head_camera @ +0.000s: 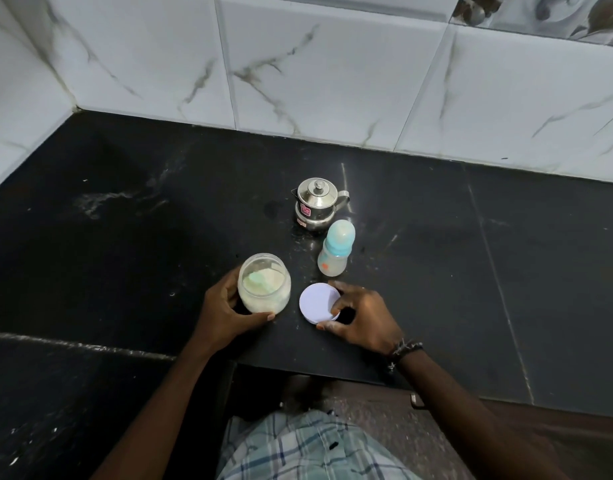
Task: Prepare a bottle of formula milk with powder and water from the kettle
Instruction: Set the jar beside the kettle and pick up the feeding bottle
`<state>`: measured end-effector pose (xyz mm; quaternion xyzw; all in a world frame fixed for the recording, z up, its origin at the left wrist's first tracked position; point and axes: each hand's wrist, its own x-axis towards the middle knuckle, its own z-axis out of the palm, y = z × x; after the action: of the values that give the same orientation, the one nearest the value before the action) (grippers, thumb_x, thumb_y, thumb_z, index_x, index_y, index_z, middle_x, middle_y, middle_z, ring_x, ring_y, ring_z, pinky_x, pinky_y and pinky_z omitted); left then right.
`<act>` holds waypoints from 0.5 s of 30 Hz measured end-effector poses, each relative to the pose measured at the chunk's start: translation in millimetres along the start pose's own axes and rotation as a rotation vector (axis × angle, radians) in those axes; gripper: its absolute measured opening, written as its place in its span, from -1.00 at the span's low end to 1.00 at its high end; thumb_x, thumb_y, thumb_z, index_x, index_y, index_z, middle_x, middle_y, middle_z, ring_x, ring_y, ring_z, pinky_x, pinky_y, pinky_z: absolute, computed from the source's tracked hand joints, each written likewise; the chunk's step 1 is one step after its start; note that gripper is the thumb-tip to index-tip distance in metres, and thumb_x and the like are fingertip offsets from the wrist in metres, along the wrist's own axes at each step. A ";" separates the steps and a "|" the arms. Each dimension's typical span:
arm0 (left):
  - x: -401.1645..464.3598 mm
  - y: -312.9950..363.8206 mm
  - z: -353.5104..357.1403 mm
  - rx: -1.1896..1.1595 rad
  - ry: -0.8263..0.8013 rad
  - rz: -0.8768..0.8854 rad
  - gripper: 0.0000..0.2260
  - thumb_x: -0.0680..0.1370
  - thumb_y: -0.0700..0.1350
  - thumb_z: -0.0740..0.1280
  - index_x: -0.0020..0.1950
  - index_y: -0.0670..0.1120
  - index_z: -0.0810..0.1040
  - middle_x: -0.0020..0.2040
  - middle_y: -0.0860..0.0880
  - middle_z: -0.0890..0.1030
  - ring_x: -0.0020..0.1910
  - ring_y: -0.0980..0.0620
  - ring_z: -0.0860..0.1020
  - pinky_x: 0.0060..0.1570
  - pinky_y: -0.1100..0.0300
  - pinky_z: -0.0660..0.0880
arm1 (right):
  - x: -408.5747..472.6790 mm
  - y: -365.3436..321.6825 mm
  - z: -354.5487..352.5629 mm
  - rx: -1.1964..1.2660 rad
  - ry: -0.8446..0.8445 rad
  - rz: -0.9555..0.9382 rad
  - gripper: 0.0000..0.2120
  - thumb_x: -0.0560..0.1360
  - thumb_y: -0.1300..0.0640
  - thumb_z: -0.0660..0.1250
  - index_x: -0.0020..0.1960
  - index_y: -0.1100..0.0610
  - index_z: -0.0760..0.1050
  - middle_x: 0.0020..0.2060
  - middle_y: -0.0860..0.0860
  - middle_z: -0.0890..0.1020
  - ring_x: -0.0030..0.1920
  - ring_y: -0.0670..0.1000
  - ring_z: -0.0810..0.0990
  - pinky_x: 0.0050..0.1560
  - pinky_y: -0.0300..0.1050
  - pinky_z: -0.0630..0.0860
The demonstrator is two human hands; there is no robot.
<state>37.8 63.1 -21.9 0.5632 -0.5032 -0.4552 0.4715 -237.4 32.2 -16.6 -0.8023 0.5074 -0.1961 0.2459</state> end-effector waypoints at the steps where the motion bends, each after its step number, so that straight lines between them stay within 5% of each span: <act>1: -0.2 -0.5 -0.6 0.005 -0.001 0.001 -0.19 0.14 -0.27 0.64 0.36 -0.15 0.46 0.23 -0.01 0.62 0.22 0.06 0.58 0.15 0.24 0.53 | 1.2 -0.1 4.4 -0.012 -0.009 -0.012 -0.70 0.24 -0.11 0.60 -0.24 0.07 0.63 0.29 -0.03 0.60 0.23 -0.01 0.62 0.15 -0.07 0.58; 11: -5.4 -3.6 7.1 0.022 0.007 0.021 -0.11 0.22 -0.22 0.60 0.48 -0.17 0.30 0.35 -0.01 0.53 0.33 0.06 0.50 0.25 0.22 0.46 | 5.5 -10.8 8.8 -0.104 -0.061 -0.002 -0.36 0.25 -0.32 0.50 0.15 0.09 0.60 0.40 0.04 0.51 0.31 0.08 0.57 0.20 0.04 0.57; 15: -11.0 -4.7 13.1 0.027 0.045 0.001 0.00 0.22 -0.06 0.55 0.56 -0.13 0.13 0.40 0.04 0.45 0.37 0.12 0.45 0.32 0.20 0.42 | 6.4 -20.5 -9.8 -0.112 0.190 -0.084 -0.50 0.35 -0.31 0.41 0.02 0.09 0.63 0.04 0.01 0.71 -0.03 0.08 0.71 -0.08 0.00 0.63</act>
<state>24.6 73.3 -27.9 0.5793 -0.4990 -0.4355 0.4752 -225.6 32.0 3.9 -0.8131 0.5045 -0.2529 0.1429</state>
